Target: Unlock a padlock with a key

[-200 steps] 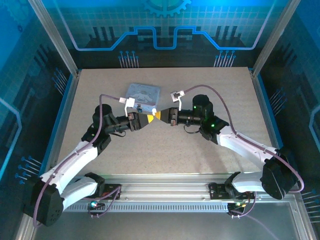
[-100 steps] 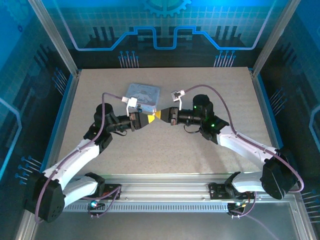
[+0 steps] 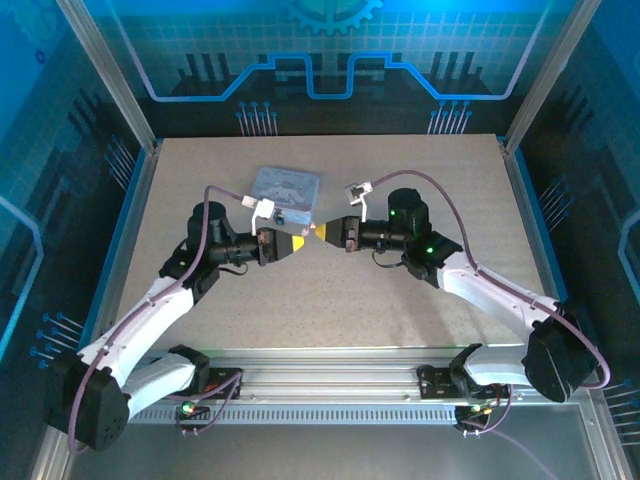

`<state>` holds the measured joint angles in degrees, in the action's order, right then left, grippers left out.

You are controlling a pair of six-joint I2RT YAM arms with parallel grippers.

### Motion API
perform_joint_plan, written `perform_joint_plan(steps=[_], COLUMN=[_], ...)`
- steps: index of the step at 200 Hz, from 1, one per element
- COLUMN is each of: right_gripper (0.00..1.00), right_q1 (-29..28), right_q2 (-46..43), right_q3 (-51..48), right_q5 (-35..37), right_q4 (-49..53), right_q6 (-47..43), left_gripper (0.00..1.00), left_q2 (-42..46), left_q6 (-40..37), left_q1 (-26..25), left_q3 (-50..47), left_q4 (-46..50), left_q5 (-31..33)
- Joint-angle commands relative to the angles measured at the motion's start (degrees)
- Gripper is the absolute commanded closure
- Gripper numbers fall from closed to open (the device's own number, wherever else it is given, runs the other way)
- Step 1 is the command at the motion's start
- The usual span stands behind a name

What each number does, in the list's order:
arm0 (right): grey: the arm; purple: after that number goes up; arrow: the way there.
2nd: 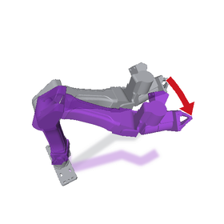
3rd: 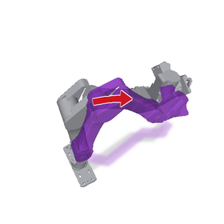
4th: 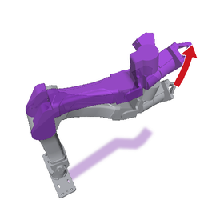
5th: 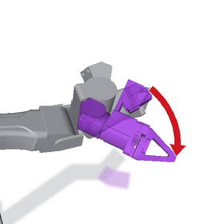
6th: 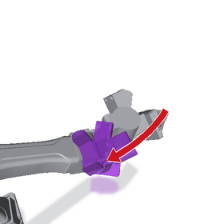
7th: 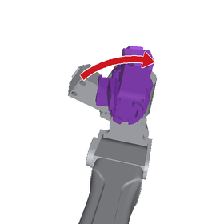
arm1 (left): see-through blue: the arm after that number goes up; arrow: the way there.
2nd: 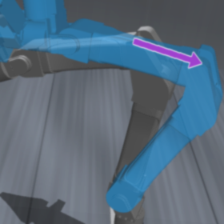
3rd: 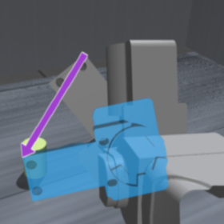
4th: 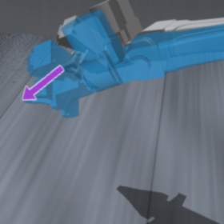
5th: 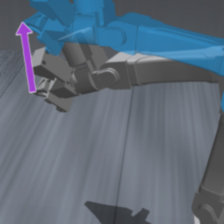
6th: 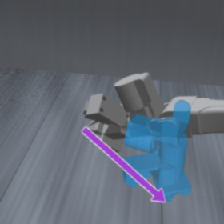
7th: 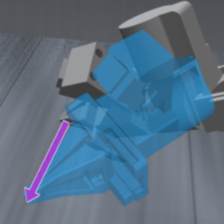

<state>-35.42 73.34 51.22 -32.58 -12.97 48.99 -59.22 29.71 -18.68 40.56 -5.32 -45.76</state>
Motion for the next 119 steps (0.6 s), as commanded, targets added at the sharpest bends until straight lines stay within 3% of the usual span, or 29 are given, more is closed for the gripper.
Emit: perform_joint_plan(steps=[1, 60, 72, 83, 119], right_gripper=[1.0, 1.0, 1.0, 1.0, 1.0], right_q1=[1.23, 1.85, 1.94, 1.89, 1.15], right_q2=[-1.54, -1.97, -1.97, -1.76, 0.57], right_q3=[-0.16, 2.75, 5.07, 8.32, 20.3], right_q5=[-0.76, -4.34, -5.46, -5.98, -4.36], right_q4=[0.57, 7.33, 12.39, 19.01, 44.22], right_q6=[-1.35, -8.62, -13.22, -18.83, -39.29], left_gripper=[1.0, 1.0, 0.71, 0.56, 0.46], left_q2=[0.95, 1.86, 2.86, 4.27, 9.27], left_q6=[-2.94, -6.28, -7.98, -10.23, -15.55], left_q1=[0.66, 0.75, 0.75, 0.77, 0.79], left_q3=[2.14, 3.03, 3.21, 3.49, 2.76], left_q4=[5.46, 9.43, 10.67, 12.68, 13.03], left_q5=[-1.47, -1.73, -1.54, -0.21, 2.24])
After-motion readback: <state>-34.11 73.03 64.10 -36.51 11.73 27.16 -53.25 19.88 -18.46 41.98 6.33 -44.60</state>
